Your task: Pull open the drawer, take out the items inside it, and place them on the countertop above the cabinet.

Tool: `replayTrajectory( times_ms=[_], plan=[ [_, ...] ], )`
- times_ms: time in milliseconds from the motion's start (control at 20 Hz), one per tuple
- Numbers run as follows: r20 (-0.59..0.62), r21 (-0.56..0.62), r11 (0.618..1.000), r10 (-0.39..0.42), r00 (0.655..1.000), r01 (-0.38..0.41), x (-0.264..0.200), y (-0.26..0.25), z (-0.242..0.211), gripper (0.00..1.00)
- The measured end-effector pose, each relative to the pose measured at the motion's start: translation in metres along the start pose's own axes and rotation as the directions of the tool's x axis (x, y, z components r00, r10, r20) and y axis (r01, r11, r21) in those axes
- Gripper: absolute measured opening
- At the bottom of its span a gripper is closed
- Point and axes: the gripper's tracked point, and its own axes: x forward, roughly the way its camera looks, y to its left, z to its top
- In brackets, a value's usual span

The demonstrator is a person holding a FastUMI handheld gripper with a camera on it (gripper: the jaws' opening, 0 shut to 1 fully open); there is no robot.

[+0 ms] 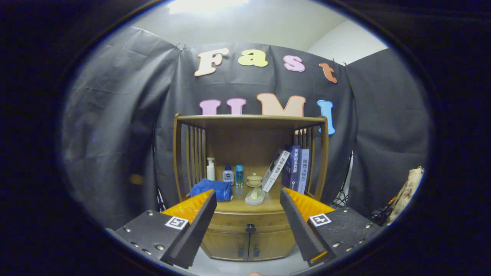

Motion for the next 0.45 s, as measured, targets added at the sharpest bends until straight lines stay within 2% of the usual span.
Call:
replayTrajectory(
  times_ms=[200,350,450],
  plan=[
    [0.059,0.026,0.999,-0.036,0.998,0.034,-0.02,-0.028,0.013,0.99],
    [0.039,-0.007,1.0,-0.025,0.999,0.025,-0.024,-0.036,0.009,0.99],
    [0.039,0.011,1.0,-0.019,0.999,0.018,-0.024,-0.038,0.01,0.99]
  ],
)
